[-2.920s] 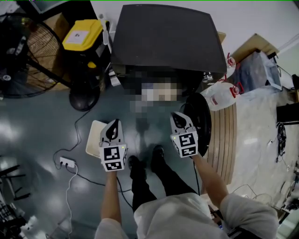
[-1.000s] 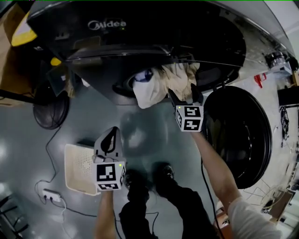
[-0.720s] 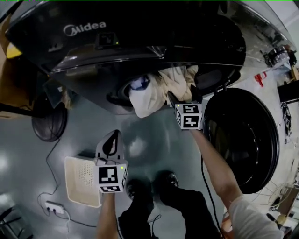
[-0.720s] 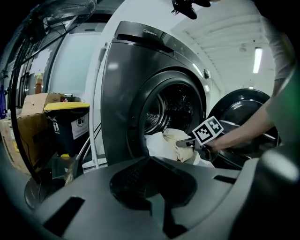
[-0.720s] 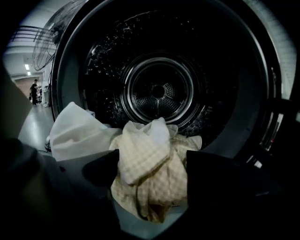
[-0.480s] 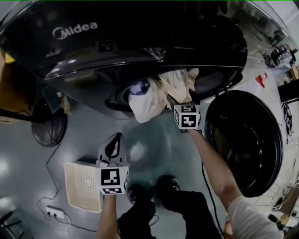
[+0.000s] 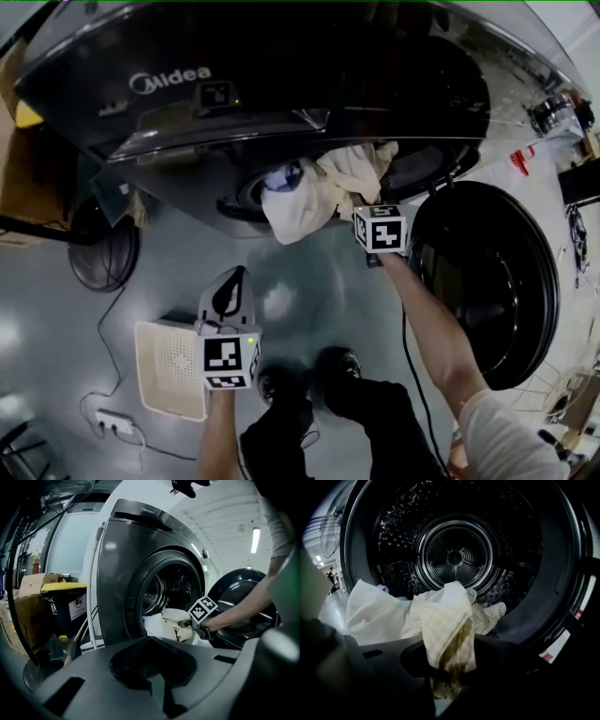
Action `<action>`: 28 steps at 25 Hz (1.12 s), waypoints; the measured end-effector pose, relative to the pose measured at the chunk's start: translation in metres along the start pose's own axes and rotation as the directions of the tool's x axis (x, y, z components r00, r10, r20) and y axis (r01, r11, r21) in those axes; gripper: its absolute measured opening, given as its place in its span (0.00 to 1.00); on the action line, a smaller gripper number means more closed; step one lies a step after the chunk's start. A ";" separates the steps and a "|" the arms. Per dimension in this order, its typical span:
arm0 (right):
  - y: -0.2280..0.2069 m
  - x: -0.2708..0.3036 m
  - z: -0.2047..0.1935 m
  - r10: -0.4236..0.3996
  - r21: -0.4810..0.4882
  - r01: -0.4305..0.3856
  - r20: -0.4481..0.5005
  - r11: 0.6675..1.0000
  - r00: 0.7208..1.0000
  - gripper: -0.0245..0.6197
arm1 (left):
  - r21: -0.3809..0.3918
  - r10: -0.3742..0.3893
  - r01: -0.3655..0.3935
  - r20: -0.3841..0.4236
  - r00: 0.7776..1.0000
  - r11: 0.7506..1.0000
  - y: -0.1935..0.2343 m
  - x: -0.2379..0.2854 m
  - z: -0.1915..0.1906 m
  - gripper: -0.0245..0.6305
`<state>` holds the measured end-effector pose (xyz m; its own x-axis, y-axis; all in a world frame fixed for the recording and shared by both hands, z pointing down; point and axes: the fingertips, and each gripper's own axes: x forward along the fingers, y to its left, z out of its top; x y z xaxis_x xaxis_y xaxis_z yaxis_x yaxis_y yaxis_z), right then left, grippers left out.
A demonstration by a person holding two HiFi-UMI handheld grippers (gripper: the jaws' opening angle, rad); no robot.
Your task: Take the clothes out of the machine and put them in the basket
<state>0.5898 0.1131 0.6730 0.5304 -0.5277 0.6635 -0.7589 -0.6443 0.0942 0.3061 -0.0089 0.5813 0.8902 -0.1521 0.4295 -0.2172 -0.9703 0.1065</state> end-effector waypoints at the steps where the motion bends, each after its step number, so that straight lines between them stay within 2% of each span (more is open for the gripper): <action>1: -0.001 -0.006 0.005 0.001 0.004 -0.001 0.006 1.000 1.000 0.23 | -0.009 0.000 0.000 -0.004 1.000 1.000 -0.001 -0.004 0.004 0.06; 12: -0.008 -0.116 0.069 -0.035 0.020 0.033 0.133 0.999 0.991 0.22 | -0.022 -0.028 0.027 -0.022 0.999 0.999 -0.028 -0.047 0.071 0.06; 23: 0.014 -0.257 0.122 0.036 -0.041 -0.027 0.212 0.999 0.977 0.22 | -0.053 -0.014 0.013 -0.012 1.000 0.999 -0.051 -0.106 0.141 0.06; 28: 0.033 -0.313 0.141 0.096 -0.082 -0.079 0.223 0.993 0.970 0.22 | -0.078 0.030 -0.031 -0.010 0.999 0.996 -0.046 -0.134 0.163 0.06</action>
<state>0.4519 0.1793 0.3640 0.5261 -0.6973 0.4868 -0.8270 -0.5528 0.1019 0.2621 0.0256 0.3729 0.8793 -0.1797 0.4410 -0.2754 -0.9474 0.1631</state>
